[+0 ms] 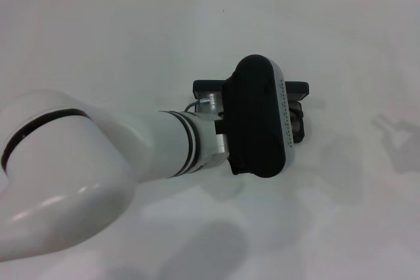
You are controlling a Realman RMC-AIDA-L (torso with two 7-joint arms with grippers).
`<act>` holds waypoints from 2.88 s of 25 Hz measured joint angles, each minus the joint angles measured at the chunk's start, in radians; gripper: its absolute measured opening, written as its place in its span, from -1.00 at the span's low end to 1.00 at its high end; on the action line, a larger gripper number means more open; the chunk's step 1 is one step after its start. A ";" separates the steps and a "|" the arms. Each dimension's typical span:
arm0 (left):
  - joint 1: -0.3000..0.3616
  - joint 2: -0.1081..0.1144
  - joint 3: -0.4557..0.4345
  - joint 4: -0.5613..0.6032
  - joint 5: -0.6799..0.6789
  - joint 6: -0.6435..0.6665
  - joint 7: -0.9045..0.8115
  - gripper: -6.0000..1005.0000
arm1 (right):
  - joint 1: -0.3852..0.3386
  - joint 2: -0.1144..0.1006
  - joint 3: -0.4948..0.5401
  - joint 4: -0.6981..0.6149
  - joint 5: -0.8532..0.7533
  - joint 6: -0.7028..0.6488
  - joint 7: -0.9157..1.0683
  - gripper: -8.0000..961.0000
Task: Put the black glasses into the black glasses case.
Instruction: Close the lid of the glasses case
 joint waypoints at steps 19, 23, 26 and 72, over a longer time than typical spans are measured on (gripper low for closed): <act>-0.013 -0.004 0.087 0.031 -0.001 0.031 -0.002 -0.42 | 0.004 0.000 0.002 0.004 0.000 0.003 -0.008 -0.79; -0.017 -0.005 0.089 0.003 -0.001 -0.016 0.001 -0.42 | 0.006 0.000 0.005 0.015 0.000 0.001 -0.014 -0.79; -0.040 -0.006 0.089 -0.032 -0.001 -0.039 -0.004 -0.42 | 0.002 0.000 0.006 0.015 0.000 0.000 -0.014 -0.79; -0.087 0.001 -0.014 -0.063 0.000 0.108 -0.030 -0.43 | 0.007 0.000 0.009 0.026 0.005 0.003 -0.028 -0.79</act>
